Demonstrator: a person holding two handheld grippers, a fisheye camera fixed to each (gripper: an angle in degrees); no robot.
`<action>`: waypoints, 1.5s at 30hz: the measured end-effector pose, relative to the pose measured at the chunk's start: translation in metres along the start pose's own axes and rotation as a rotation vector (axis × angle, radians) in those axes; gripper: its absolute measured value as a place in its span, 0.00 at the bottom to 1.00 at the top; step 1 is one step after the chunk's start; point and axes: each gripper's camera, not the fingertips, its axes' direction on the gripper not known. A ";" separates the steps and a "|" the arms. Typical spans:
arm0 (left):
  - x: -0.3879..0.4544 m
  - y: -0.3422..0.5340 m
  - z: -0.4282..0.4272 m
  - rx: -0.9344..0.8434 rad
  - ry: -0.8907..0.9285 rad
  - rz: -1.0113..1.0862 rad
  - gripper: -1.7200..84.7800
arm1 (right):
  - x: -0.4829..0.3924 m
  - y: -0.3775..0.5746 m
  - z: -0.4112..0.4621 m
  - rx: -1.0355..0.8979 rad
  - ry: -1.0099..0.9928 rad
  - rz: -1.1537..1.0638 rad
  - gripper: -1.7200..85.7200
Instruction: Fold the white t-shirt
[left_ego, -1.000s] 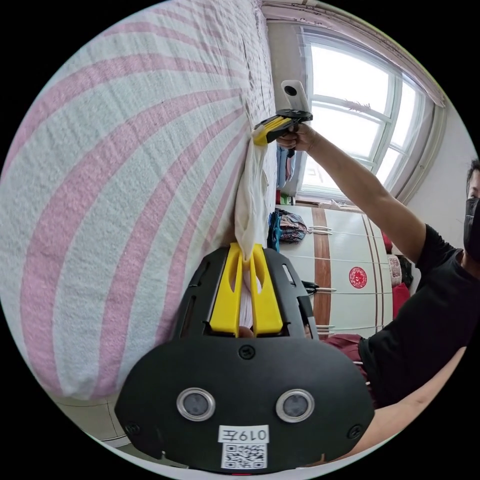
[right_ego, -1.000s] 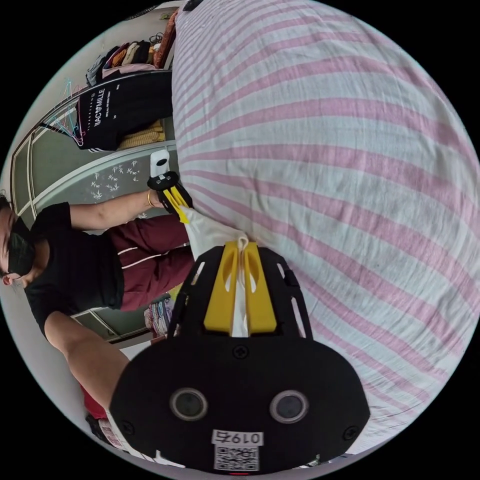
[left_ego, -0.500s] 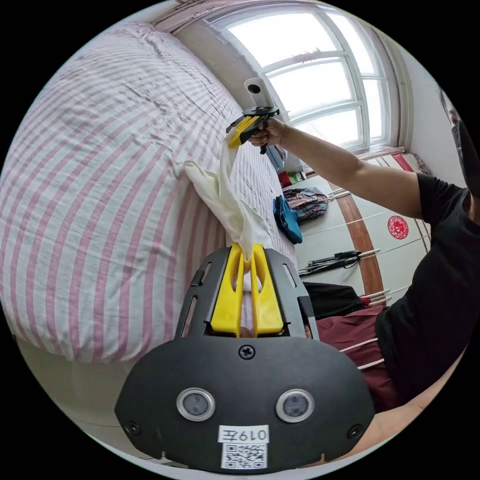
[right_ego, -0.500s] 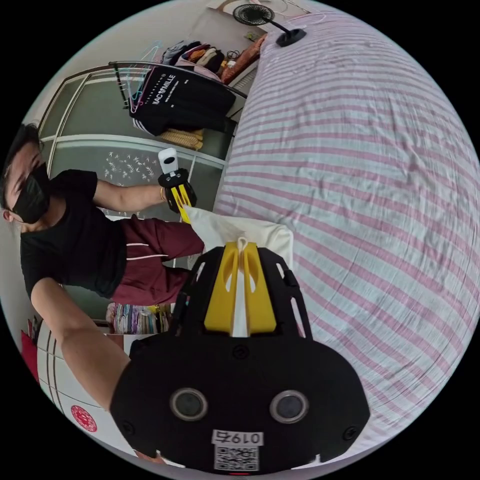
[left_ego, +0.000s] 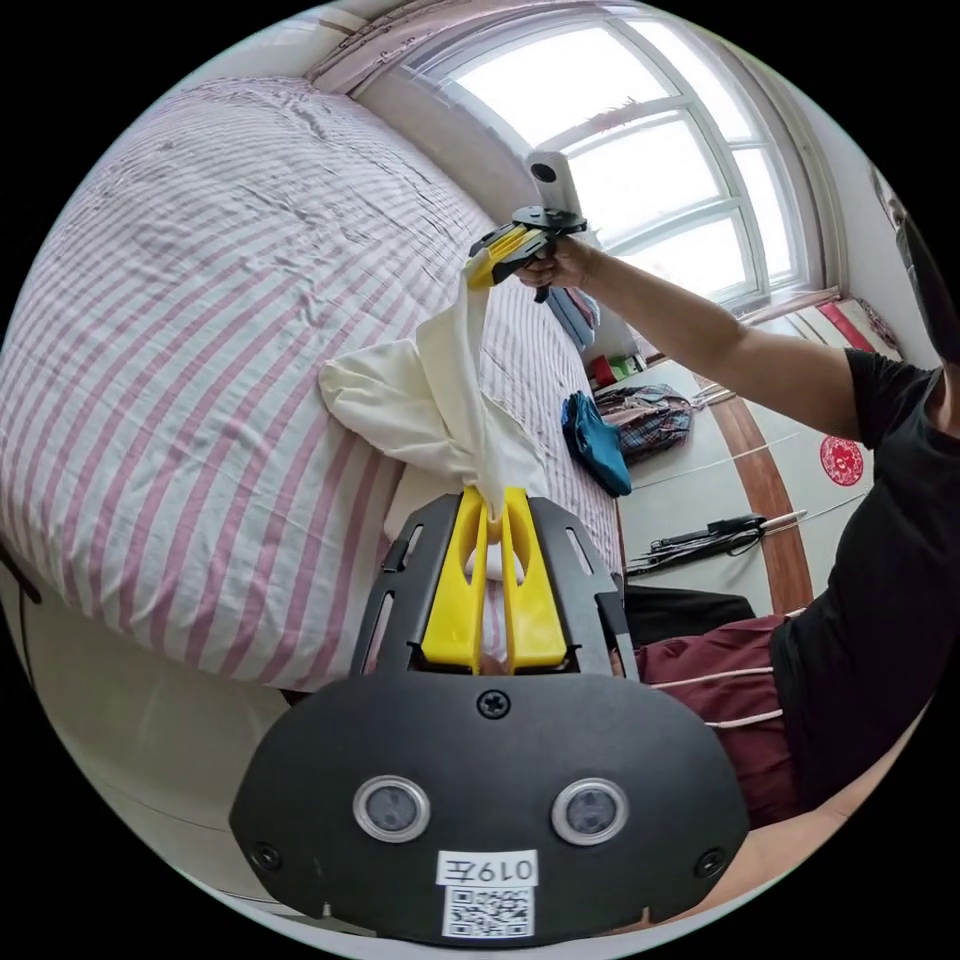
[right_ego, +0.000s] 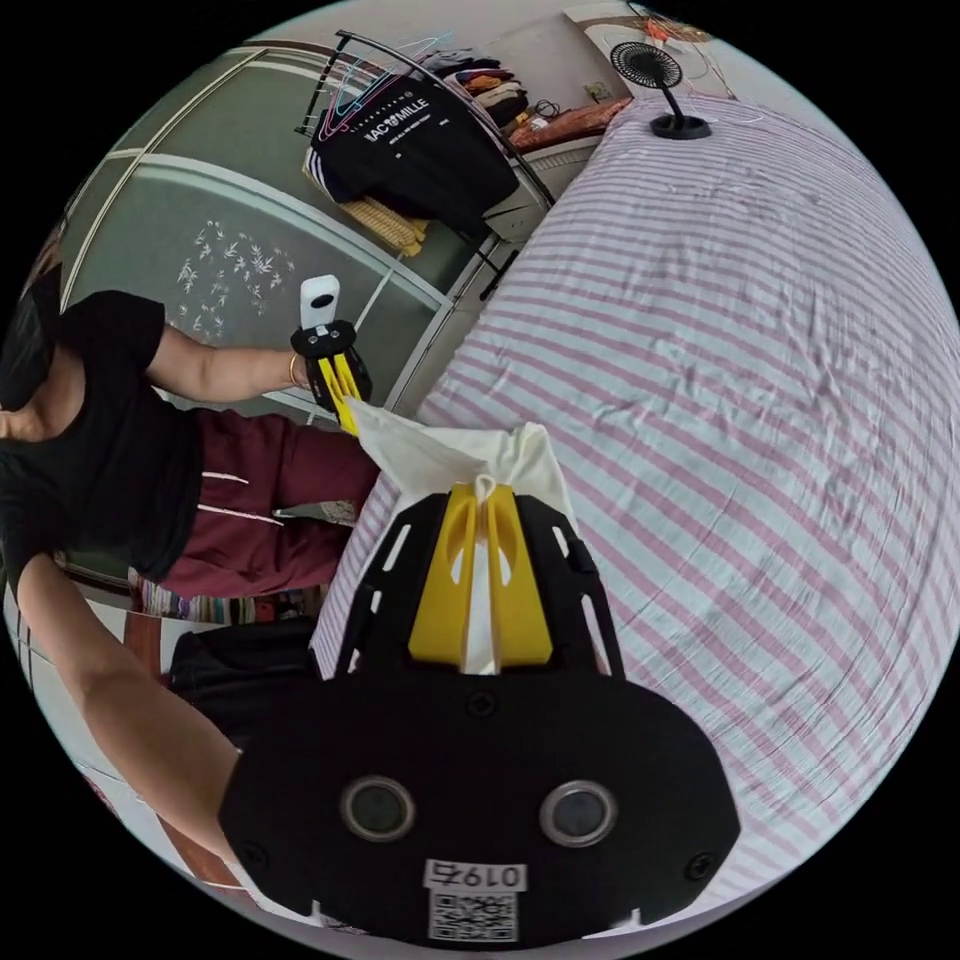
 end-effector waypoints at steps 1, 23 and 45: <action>-0.002 0.006 0.003 -0.001 -0.001 -0.003 0.05 | 0.010 -0.016 0.014 -0.045 -0.001 -0.015 0.01; -0.018 0.064 0.018 0.010 0.101 -0.012 0.05 | 0.074 -0.234 0.221 -0.843 -0.024 -0.343 0.13; 0.013 0.095 0.009 0.042 0.170 -0.011 0.05 | 0.075 -0.290 0.363 -1.258 -0.270 -0.467 0.11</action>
